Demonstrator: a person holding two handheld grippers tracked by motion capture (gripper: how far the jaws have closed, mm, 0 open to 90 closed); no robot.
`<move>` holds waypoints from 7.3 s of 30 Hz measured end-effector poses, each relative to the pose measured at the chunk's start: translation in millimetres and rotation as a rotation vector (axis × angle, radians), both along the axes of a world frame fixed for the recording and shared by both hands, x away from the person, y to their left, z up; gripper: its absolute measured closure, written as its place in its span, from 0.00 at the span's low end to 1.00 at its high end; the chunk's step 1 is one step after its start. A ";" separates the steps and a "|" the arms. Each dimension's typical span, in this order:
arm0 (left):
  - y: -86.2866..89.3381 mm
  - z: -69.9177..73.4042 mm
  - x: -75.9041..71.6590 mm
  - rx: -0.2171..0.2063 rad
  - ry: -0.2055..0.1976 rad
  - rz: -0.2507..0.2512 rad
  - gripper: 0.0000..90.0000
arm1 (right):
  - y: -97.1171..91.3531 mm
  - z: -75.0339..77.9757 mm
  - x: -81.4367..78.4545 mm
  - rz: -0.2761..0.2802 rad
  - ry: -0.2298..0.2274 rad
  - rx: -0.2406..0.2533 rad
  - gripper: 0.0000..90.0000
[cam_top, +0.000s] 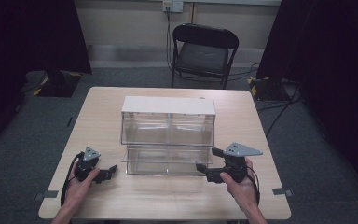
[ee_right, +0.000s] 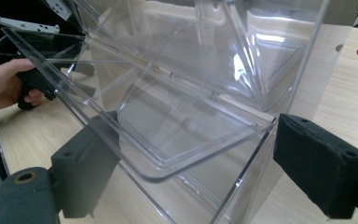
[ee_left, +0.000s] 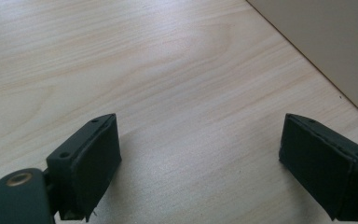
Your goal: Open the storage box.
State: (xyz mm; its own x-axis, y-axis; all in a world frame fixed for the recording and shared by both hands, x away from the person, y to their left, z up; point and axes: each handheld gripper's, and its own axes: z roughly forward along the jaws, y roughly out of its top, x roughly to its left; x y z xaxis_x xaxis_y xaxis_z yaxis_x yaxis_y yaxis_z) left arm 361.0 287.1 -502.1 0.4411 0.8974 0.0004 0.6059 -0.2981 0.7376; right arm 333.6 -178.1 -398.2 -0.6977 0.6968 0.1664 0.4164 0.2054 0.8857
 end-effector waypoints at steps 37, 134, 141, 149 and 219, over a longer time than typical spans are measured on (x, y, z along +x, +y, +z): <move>-0.1 -0.2 0.1 -0.004 0.000 -0.001 0.13 | 5.7 9.9 15.0 -0.002 0.002 0.018 0.15; 0.0 0.0 0.7 0.000 0.002 -0.005 0.12 | 7.2 18.5 25.0 -0.006 -0.002 0.032 0.13; 0.0 0.0 0.7 -0.001 0.002 -0.005 0.12 | 7.1 18.3 24.9 -0.006 -0.002 0.033 0.13; 0.0 0.0 0.6 -0.001 0.002 -0.005 0.12 | 7.0 18.0 24.9 -0.003 -0.005 0.033 0.13; -0.1 -0.3 2.3 -0.001 0.005 -0.013 0.11 | 7.5 18.0 23.8 -0.008 -0.011 0.032 0.13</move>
State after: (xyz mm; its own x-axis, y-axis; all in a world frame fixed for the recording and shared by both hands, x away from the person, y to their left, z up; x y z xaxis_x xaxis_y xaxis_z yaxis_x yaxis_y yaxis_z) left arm 363.2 286.9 -502.5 0.4527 0.8916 -0.0027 0.6060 -0.3055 0.7345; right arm 357.4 -170.6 -380.2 -0.6939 0.6969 0.1811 0.4084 0.1737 0.8961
